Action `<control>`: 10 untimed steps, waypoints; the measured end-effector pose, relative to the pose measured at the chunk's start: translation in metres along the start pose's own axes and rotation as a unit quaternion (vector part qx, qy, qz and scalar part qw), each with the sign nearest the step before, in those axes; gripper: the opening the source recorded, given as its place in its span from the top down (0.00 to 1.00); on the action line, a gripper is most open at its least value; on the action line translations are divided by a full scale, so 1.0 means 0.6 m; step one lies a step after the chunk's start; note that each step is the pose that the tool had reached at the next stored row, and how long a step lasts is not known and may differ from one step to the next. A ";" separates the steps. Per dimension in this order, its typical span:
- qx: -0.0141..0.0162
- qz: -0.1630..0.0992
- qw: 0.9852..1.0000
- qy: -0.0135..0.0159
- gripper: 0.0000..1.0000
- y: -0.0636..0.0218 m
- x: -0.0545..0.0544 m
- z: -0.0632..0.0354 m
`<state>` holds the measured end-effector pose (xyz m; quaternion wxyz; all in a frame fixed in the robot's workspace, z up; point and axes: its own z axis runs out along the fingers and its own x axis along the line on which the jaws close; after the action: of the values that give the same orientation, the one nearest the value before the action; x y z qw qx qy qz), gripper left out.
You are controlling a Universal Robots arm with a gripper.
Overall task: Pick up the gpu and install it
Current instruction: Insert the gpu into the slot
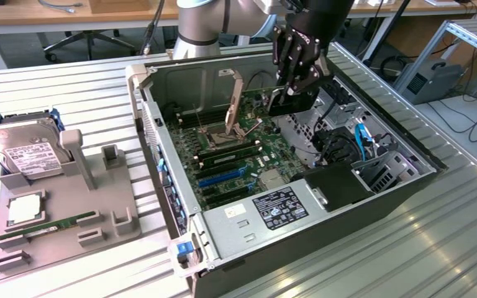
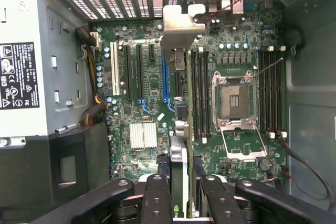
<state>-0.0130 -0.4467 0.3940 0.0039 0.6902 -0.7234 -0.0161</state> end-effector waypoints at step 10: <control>0.000 0.000 1.000 0.000 0.73 0.000 0.004 0.012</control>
<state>-0.0135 -0.4487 0.3866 0.0039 0.6903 -0.7234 -0.0161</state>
